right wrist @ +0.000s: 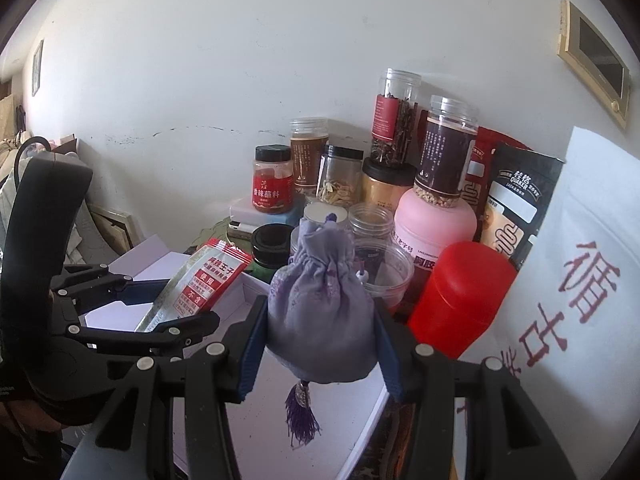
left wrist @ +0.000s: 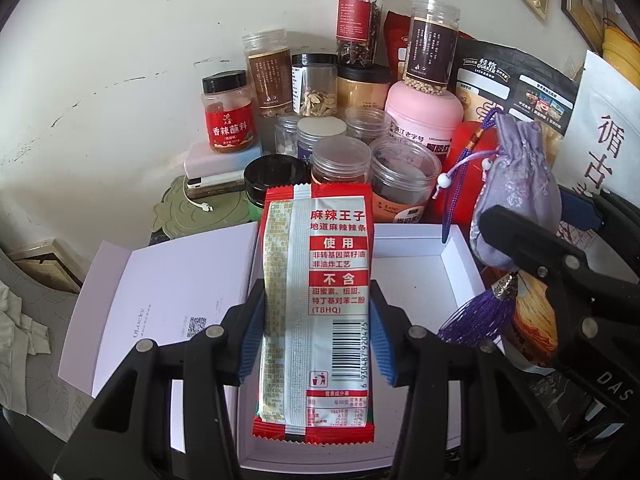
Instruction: Organize objects
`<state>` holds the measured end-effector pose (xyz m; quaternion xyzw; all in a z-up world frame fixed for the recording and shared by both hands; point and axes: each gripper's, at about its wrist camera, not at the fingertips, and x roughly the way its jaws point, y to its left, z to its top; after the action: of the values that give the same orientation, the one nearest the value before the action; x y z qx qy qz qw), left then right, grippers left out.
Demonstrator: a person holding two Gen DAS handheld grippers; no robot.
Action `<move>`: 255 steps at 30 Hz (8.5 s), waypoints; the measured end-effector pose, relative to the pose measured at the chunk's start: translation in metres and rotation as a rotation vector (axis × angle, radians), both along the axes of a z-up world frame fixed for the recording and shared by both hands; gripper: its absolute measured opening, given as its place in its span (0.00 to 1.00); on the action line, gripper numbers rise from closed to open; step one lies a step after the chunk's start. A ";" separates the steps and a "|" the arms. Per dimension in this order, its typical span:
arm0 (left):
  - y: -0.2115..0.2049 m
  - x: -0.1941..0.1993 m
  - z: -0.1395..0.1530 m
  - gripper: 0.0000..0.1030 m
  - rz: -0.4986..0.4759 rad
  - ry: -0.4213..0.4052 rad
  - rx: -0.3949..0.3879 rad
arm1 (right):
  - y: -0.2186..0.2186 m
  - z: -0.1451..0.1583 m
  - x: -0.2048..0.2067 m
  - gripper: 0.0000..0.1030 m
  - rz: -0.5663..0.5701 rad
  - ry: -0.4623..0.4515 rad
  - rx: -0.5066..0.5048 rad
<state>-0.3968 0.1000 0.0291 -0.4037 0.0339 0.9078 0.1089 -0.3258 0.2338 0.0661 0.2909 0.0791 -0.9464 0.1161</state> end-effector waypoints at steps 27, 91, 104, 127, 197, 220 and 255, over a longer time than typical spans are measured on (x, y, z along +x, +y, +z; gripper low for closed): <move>0.023 -0.056 -0.068 0.44 -0.092 -0.141 -0.034 | 0.007 -0.073 -0.065 0.49 -0.069 -0.182 0.059; -0.010 0.127 0.104 0.59 0.029 0.087 -0.136 | -0.007 0.060 0.102 0.59 -0.030 -0.037 0.093; -0.009 0.197 0.122 0.59 0.033 0.107 -0.147 | 0.001 0.064 0.159 0.59 -0.021 -0.030 0.095; -0.010 0.296 0.072 0.59 0.037 0.044 -0.117 | 0.009 0.000 0.234 0.59 0.021 -0.139 0.113; -0.057 0.322 -0.111 0.57 -0.018 -0.232 0.067 | -0.035 -0.129 0.234 0.33 0.382 -0.442 -0.098; -0.089 0.365 -0.109 0.66 0.132 -0.278 0.055 | -0.055 -0.127 0.228 0.61 0.426 -0.389 0.006; -0.014 0.355 -0.115 0.58 -0.045 -0.249 0.055 | 0.046 -0.123 0.280 0.41 0.246 -0.456 0.078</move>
<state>-0.0414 0.0861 -0.0858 -0.5091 0.0043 0.8486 0.1437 -0.0458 0.2798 -0.0566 0.4892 0.1222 -0.8313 0.2340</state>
